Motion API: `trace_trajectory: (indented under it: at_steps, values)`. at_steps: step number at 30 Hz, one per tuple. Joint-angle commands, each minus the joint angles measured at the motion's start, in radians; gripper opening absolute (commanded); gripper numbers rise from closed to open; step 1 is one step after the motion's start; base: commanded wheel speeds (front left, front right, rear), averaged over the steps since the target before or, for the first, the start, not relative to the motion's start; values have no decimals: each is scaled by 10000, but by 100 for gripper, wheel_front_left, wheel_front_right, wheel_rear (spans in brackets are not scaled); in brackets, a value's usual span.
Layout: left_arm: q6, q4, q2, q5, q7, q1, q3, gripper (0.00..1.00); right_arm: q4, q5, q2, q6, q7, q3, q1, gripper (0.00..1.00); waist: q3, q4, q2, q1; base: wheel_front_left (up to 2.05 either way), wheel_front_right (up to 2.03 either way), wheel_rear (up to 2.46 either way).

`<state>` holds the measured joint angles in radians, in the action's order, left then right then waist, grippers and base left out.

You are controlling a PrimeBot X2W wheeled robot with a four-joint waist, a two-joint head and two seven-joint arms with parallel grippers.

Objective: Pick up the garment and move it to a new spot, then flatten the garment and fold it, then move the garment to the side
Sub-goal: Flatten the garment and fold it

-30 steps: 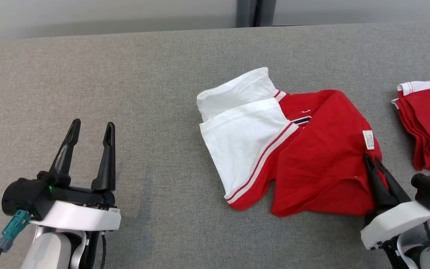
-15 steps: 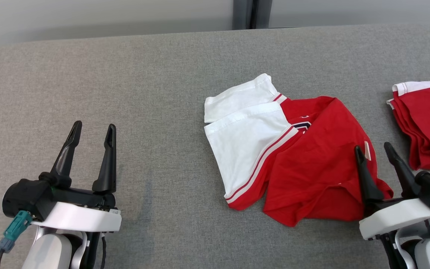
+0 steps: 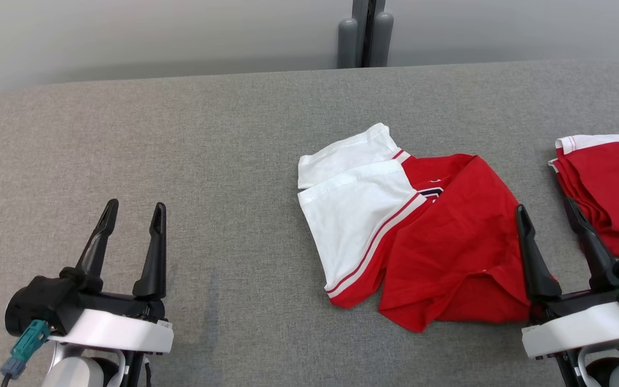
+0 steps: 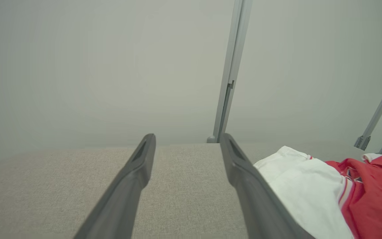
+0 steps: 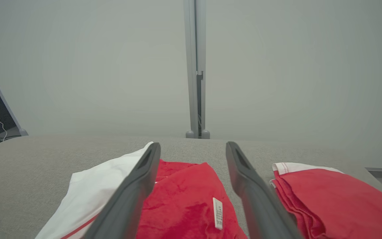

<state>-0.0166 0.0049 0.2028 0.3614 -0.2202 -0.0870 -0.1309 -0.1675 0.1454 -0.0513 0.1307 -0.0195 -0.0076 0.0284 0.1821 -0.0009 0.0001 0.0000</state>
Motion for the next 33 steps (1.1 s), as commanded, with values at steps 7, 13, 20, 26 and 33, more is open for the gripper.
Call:
trace_trajectory:
  at_steps: [7, 13, 20, 26, 33]
  values:
    - [87, -64, 51, 87, 62, 158, -69, 100, -204, 152, -11, 3, 161, 46, -288, 100, -45, 27, -1, 0, 0, 0, 0]
    - [105, -121, 92, 75, 123, 102, -144, 100, -238, 215, -12, 3, 161, 48, -284, 100, 20, 65, -1, 0, 0, 0, 0]
    - [154, -199, 115, 85, 168, -166, -152, 100, -308, 220, -10, 3, 153, 27, -196, 100, 181, 83, -1, 0, 0, 0, 0]
    - [-144, -175, 163, 28, 595, -1510, -450, 100, -352, 278, -13, 3, 121, 82, 51, 100, 567, 40, -1, 0, 0, 0, 0]
    - [-687, 954, -183, 82, 1872, -4032, -1456, 100, -273, 256, -14, 3, 29, 352, 428, 100, 1140, -349, -1, 0, 0, 0, 0]
